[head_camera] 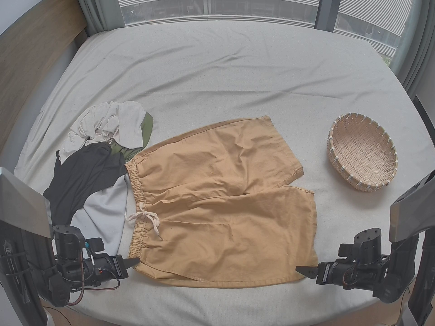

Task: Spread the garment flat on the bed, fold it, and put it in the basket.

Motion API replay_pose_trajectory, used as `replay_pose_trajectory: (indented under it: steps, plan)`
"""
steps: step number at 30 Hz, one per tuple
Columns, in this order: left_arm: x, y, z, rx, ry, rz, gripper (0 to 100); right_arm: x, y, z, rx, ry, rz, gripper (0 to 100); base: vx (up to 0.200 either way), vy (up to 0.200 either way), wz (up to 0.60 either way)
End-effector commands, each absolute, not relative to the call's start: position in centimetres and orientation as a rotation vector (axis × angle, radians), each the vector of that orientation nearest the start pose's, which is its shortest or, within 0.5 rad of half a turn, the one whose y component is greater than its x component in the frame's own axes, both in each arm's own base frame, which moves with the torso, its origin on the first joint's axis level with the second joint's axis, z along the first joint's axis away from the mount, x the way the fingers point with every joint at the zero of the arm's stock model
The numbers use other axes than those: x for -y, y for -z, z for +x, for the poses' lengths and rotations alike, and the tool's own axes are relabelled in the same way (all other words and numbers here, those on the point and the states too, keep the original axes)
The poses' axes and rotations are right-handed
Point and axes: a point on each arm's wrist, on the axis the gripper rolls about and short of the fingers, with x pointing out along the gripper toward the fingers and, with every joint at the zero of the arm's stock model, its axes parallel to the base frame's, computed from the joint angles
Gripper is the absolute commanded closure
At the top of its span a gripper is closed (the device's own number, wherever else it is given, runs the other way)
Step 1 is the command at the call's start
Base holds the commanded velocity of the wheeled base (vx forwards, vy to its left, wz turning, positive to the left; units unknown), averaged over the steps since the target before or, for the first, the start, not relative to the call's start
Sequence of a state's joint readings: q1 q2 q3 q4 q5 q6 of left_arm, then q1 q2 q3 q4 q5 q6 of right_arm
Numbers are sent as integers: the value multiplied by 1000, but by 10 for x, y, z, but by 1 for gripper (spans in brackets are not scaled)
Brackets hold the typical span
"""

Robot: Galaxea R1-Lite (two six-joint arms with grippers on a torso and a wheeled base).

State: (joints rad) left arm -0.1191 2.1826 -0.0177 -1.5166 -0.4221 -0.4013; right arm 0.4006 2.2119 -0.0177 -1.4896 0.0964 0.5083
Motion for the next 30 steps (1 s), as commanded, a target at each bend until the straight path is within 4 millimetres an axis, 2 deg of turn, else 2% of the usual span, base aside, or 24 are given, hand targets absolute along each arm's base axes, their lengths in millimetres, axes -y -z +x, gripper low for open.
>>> replay_pose_trajectory:
  steps: [1,6,17,20,26,30]
  plan:
    - [35,3,211,-764,381,-479,100,-86,30,196,-865,-266,351,100,0,0,0]
    - [34,4,210,-768,377,-479,100,-85,27,197,-849,-263,359,100,0,0,0]
    - [34,2,210,-757,380,-478,100,-83,5,199,-752,-275,389,100,0,0,0]
    - [34,-8,212,-699,405,-479,100,-83,-5,199,-707,-296,392,100,0,0,0]
    - [35,-54,203,-553,526,-598,100,-85,-32,195,-601,-351,405,100,0,0,0]
    - [34,-58,195,-597,513,-609,100,-82,-32,189,-654,-341,371,100,0,0,0]
